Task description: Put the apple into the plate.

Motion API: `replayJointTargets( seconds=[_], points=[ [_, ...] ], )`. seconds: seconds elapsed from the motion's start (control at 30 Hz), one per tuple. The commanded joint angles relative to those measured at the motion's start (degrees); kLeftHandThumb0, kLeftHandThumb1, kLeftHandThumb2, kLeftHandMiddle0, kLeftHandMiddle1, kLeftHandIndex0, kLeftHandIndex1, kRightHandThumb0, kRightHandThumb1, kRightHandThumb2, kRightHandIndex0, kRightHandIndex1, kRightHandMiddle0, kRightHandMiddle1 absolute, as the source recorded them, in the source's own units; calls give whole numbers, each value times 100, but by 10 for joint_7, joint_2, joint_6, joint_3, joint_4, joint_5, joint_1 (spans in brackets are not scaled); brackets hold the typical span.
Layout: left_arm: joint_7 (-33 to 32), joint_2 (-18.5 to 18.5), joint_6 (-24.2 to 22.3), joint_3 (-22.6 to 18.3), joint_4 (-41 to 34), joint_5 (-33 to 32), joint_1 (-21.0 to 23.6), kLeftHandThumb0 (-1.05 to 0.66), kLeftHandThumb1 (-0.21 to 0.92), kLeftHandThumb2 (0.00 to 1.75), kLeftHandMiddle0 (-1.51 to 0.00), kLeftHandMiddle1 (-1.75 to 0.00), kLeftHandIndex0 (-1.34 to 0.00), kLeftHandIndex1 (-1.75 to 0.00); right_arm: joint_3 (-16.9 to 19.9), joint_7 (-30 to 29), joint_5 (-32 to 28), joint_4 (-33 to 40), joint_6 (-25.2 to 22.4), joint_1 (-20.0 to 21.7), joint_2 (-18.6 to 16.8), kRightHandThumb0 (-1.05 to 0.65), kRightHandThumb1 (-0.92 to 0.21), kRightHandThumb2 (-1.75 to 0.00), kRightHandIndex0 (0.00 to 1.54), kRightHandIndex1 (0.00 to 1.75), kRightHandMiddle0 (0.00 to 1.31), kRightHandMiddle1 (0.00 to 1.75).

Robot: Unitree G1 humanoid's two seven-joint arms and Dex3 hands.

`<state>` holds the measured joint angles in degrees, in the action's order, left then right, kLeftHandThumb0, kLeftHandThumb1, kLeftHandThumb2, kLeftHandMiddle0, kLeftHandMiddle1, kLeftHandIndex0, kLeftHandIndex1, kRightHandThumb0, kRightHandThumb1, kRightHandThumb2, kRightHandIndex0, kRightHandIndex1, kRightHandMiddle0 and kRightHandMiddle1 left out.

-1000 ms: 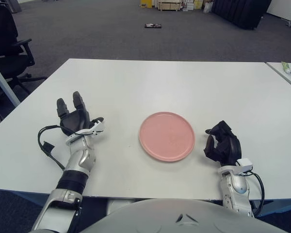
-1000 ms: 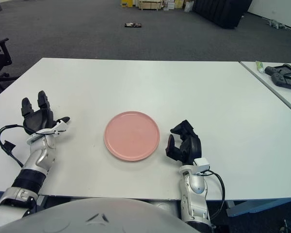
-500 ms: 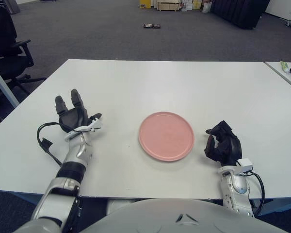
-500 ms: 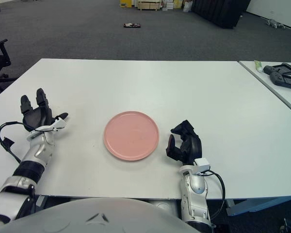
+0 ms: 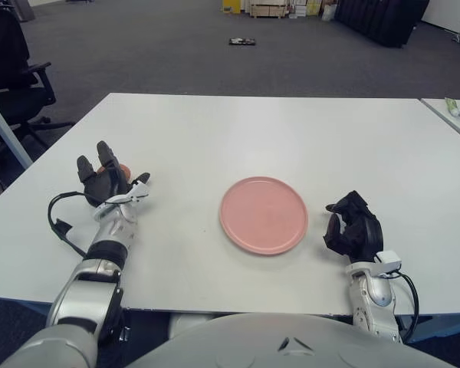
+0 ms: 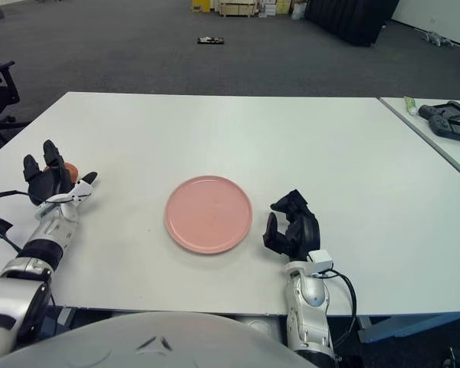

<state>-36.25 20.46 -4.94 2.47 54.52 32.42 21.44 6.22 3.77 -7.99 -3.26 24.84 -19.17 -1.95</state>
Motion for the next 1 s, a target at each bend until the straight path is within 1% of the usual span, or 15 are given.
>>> replayJointTargets(
  seconds=[0.0,0.13,0.27,0.37,0.43,0.47,0.53,0.67,0.8,0.97],
  points=[
    [30,-20,-9,1,52,-31,-19,-104,92,54,0,0,0,0,3,1,-8,11,-7,3,0,-45,-41,-120,121,175,53,175],
    [47,-20,-3,-5,66,-55,-12,-102,92,61,0,0,-1,-1,3,1,-9,15,-11,1,0,-45,-43,-118,121,175,52,175],
    [81,-19,-3,-13,75,-84,-8,-100,92,66,0,0,-2,-2,4,0,-7,17,-13,1,0,-45,-43,-118,121,175,52,175],
    [134,-17,-28,-26,78,-114,-2,-100,92,69,-1,0,-1,-13,4,0,-6,17,-11,1,0,-45,-41,-120,121,175,53,175],
    [149,-16,-39,-27,79,-122,1,-101,92,71,-1,-1,0,-16,4,1,-6,16,-10,1,0,-45,-41,-120,121,175,54,175],
    [158,-15,-47,-27,79,-125,3,-100,92,71,-3,-2,0,-22,4,1,-6,16,-10,1,0,-45,-40,-121,121,175,54,175],
    [176,-13,-67,-24,77,-129,7,-101,92,73,-2,-2,0,-23,4,1,-6,14,-8,2,0,-46,-39,-122,122,175,55,175],
    [194,-10,-86,-17,70,-133,10,-101,92,75,-2,-3,0,-25,5,1,-6,14,-5,2,1,-46,-38,-124,122,175,56,175],
    [204,-8,-97,-10,40,-134,0,-101,92,76,-3,-4,0,-29,5,2,-8,13,-3,2,0,-46,-38,-124,122,175,56,175],
    [201,-8,-104,-3,0,-132,-18,-100,92,71,-5,-9,0,-45,6,-1,-1,13,0,1,0,-46,-38,-123,122,175,56,175]
  ],
)
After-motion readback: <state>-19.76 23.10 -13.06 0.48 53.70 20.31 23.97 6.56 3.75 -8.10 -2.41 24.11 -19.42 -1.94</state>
